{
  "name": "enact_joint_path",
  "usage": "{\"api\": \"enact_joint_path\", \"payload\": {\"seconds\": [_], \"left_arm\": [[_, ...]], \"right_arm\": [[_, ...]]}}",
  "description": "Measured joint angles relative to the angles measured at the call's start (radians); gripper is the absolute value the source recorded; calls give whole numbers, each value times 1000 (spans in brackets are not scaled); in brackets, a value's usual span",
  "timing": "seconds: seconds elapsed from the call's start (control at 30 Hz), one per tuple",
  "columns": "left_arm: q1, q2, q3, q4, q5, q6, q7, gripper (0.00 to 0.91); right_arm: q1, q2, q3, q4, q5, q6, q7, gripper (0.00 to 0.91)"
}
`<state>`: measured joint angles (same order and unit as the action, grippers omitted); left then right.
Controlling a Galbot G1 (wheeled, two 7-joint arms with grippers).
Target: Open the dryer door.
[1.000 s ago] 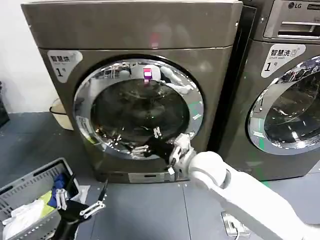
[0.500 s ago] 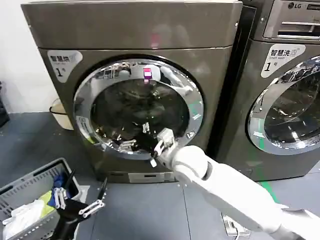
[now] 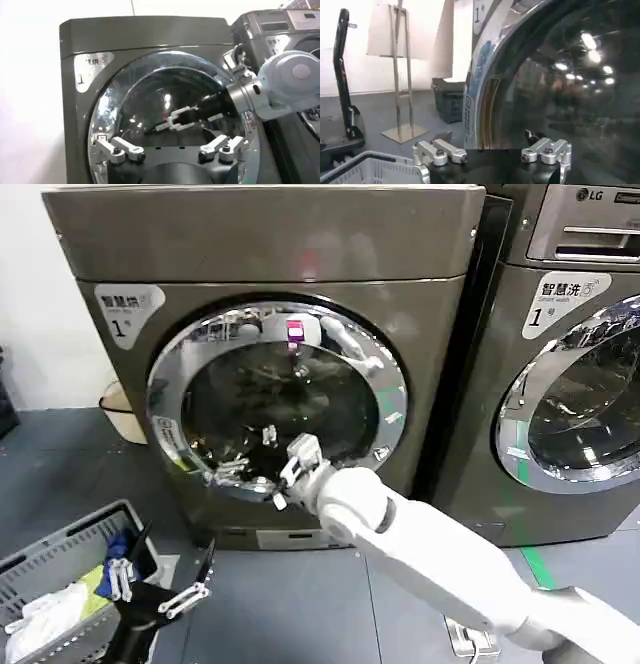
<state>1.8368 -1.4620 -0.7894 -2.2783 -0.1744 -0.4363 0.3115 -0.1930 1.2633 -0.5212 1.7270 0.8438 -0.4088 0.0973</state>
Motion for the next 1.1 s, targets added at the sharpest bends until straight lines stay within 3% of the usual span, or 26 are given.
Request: {"api": "enact_joint_path", "payload": {"seconds": [1.1], "left_arm": [[-6, 0, 3, -1, -2, 3, 2, 907]], "right_arm": [[28, 185, -24, -157, -69, 4, 55, 907]]}}
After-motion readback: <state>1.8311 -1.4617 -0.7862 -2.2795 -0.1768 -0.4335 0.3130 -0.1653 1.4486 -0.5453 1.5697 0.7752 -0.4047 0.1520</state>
